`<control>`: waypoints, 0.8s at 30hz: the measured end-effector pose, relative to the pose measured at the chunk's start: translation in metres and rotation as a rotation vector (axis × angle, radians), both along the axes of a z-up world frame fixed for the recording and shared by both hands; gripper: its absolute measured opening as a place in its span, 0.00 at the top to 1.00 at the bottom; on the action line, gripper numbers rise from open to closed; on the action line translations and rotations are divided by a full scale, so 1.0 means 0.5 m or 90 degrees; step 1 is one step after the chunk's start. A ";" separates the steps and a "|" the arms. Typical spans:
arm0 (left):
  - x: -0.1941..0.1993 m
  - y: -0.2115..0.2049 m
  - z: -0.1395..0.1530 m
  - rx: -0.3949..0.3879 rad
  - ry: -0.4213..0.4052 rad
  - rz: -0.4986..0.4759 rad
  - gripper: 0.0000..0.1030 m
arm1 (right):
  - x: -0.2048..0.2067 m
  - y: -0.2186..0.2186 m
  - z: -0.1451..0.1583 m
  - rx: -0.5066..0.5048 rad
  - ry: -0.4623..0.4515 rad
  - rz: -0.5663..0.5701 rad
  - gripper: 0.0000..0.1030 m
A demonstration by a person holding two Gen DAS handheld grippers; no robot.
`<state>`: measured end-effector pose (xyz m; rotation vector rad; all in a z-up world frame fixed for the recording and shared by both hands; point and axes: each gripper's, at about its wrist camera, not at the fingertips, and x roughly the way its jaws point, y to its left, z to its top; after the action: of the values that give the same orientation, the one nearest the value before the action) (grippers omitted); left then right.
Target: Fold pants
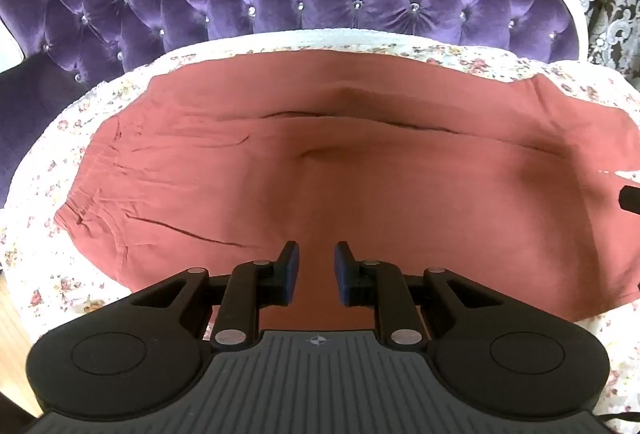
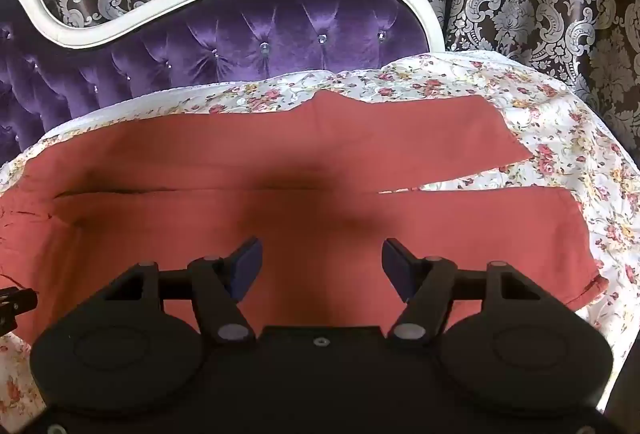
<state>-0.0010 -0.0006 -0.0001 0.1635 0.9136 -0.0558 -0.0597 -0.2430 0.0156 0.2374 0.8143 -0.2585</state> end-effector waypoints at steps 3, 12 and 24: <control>-0.006 0.003 0.005 -0.010 0.003 0.005 0.81 | 0.000 -0.001 0.000 0.004 0.005 0.000 0.32; -0.005 0.002 0.019 -0.007 0.005 0.005 0.81 | 0.000 0.013 -0.005 0.005 0.008 0.005 0.32; -0.012 -0.008 0.051 -0.016 -0.008 -0.007 0.81 | -0.001 0.012 -0.005 0.018 0.006 0.017 0.32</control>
<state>-0.0068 -0.0046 0.0254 0.1457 0.8994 -0.0760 -0.0602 -0.2370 0.0129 0.2529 0.8306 -0.2237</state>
